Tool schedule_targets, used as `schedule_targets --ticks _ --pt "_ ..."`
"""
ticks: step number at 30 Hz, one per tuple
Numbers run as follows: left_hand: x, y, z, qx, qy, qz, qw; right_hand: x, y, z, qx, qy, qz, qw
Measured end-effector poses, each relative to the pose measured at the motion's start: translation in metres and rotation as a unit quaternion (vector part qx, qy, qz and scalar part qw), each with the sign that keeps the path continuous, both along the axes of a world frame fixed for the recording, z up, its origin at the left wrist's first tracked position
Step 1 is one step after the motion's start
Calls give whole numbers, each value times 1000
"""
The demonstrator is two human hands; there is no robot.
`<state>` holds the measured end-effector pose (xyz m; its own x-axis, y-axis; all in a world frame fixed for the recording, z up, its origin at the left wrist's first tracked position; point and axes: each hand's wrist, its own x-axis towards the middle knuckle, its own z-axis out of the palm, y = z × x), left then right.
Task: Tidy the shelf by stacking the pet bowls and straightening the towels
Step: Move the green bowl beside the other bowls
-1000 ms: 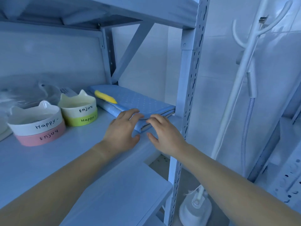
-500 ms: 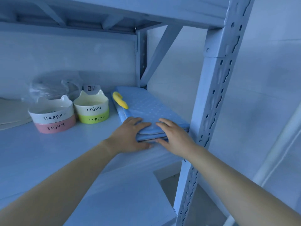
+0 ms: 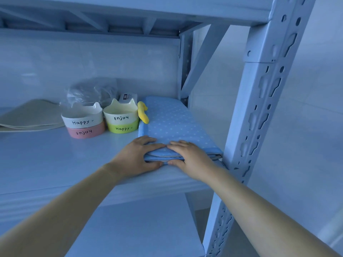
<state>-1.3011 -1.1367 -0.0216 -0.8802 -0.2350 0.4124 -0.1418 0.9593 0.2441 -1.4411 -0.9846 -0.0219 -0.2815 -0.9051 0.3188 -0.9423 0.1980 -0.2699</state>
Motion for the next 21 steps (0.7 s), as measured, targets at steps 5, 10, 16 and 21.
schedule_targets --ticks 5,10,16,21 --pt "-7 1 0 -8 -6 18 1000 -10 -2 4 14 -30 16 999" --pt "-16 0 -1 -9 -4 34 999 -21 -5 7 9 -57 28 998" --pt "-17 -1 -1 -3 11 42 999 -23 -9 8 -2 -58 45 997" --pt "-18 -2 1 -7 11 35 999 -34 -8 8 57 53 -14 997"
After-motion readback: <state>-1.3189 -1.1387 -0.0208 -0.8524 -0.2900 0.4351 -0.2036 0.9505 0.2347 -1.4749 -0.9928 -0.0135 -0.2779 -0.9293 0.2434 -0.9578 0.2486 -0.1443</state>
